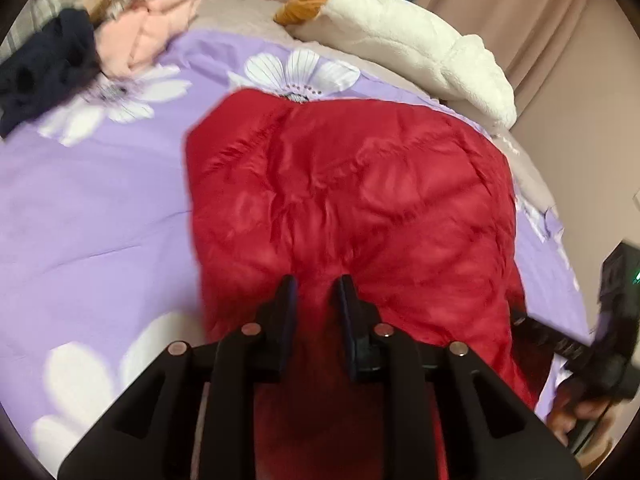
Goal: Fold large clothes
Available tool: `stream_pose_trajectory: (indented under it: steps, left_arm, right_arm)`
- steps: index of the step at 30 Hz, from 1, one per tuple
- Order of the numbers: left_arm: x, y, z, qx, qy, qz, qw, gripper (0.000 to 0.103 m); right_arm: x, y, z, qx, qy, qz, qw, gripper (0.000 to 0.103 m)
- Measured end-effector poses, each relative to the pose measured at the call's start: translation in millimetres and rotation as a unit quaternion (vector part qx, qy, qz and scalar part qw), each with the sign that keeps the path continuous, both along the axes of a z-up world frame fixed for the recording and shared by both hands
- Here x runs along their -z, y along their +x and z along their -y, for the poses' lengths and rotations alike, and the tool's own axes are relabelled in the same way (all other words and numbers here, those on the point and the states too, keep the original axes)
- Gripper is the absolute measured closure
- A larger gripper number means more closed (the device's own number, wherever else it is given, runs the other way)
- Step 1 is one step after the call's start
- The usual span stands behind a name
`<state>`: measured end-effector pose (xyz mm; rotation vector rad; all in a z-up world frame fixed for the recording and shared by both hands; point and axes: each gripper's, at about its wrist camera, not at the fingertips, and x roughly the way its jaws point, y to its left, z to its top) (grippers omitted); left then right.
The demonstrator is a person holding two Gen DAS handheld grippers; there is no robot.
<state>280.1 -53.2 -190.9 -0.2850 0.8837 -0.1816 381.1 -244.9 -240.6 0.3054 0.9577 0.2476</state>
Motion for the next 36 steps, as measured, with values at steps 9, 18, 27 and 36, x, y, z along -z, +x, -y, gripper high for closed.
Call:
stream_pose_trajectory:
  steps: [9, 18, 27, 36]
  left_arm:
    - [10, -60, 15, 0.008, 0.033, -0.022, 0.9992, 0.060]
    - [45, -55, 23, -0.025, 0.069, -0.036, 0.9967, 0.047]
    - [48, -50, 19, -0.030, 0.066, -0.035, 0.9968, 0.044]
    - [50, -45, 14, -0.029, 0.057, -0.043, 0.9970, 0.040]
  right_arm:
    - [-21, -56, 7, 0.001, -0.013, 0.038, 0.999, 0.098]
    - [43, -41, -3, 0.011, -0.054, 0.007, 0.998, 0.098]
    - [48, -47, 0, 0.007, -0.040, 0.021, 0.999, 0.098]
    - [49, -51, -1, 0.005, -0.049, 0.027, 0.998, 0.098]
